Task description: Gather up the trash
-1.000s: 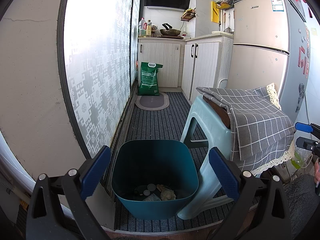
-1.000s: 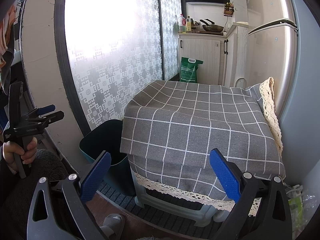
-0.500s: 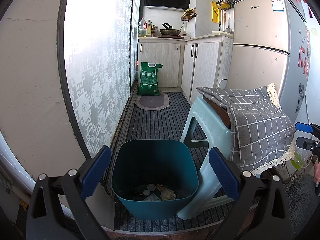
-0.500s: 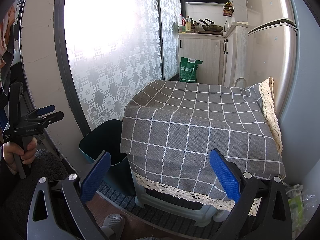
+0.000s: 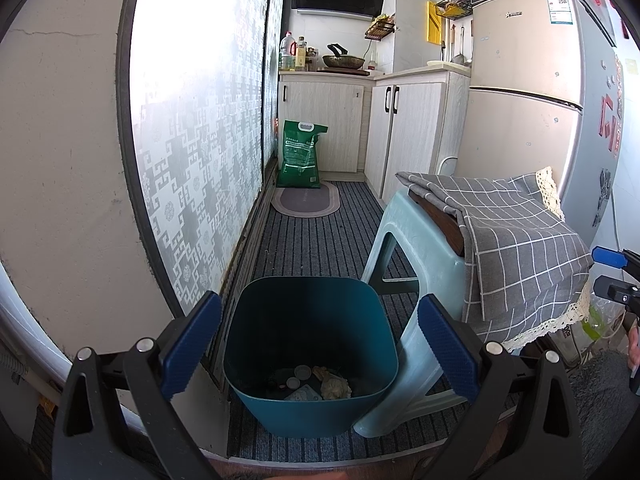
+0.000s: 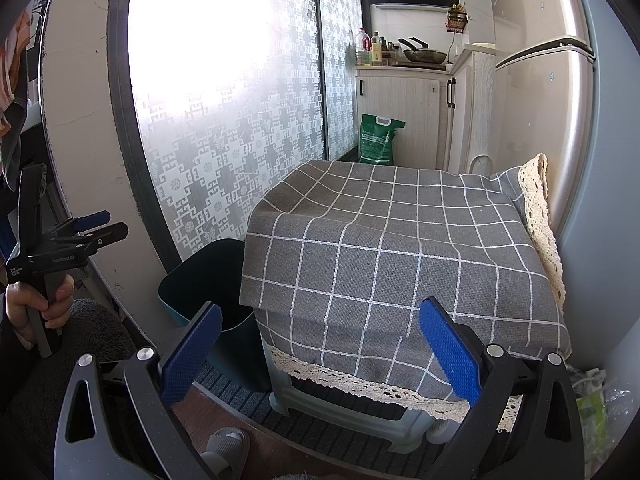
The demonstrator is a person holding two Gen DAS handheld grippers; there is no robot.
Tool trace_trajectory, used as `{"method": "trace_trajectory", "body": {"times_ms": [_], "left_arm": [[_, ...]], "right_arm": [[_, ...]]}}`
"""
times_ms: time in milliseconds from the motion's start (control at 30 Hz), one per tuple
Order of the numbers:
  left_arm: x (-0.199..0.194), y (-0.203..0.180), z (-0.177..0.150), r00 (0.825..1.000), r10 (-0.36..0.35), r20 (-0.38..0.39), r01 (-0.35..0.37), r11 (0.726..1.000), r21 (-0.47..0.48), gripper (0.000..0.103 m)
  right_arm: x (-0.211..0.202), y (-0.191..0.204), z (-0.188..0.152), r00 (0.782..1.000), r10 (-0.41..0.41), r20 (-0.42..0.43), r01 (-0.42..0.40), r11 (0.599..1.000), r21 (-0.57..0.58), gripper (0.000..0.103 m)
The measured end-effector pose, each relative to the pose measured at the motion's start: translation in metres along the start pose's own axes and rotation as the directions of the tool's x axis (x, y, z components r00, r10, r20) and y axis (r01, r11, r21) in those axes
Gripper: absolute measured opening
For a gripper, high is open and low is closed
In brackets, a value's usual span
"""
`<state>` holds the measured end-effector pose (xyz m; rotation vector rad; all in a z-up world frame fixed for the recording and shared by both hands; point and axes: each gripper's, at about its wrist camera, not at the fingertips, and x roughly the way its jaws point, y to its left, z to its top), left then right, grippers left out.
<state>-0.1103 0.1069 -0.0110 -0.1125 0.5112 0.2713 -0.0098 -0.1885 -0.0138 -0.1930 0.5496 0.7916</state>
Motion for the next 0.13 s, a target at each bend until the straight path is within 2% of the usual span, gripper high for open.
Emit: {"method": "trace_trajectory", "body": {"times_ms": [133], "left_arm": [[0.0005, -0.0014, -0.0001, 1.000, 0.000, 0.002, 0.000, 1.000, 0.004, 0.100]], "right_arm": [[-0.0002, 0.0002, -0.0001, 1.000, 0.000, 0.000, 0.000, 1.000, 0.000, 0.100]]}}
